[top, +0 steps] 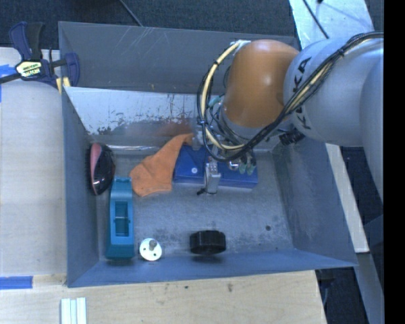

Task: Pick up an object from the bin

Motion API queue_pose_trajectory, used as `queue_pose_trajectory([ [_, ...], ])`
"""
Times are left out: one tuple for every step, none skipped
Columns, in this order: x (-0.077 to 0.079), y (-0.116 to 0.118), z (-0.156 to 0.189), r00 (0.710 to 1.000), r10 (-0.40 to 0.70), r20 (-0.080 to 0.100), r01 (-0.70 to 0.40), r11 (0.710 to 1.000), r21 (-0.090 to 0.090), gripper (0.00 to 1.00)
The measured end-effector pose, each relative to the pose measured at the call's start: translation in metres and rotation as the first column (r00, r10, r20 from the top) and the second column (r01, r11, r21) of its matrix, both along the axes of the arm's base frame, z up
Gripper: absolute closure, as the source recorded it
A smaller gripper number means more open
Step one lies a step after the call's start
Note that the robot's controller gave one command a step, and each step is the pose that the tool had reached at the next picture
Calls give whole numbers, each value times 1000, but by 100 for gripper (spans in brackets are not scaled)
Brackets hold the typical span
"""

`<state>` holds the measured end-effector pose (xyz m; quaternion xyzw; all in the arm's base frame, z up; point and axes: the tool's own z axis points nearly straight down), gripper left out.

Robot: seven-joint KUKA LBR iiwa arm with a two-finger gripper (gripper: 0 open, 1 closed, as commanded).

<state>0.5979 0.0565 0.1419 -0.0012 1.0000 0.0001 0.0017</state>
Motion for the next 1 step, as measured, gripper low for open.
queue_pose_trajectory([
  [26, 3, -73, 999, -42, 6, 42, 999, 2, 0],
])
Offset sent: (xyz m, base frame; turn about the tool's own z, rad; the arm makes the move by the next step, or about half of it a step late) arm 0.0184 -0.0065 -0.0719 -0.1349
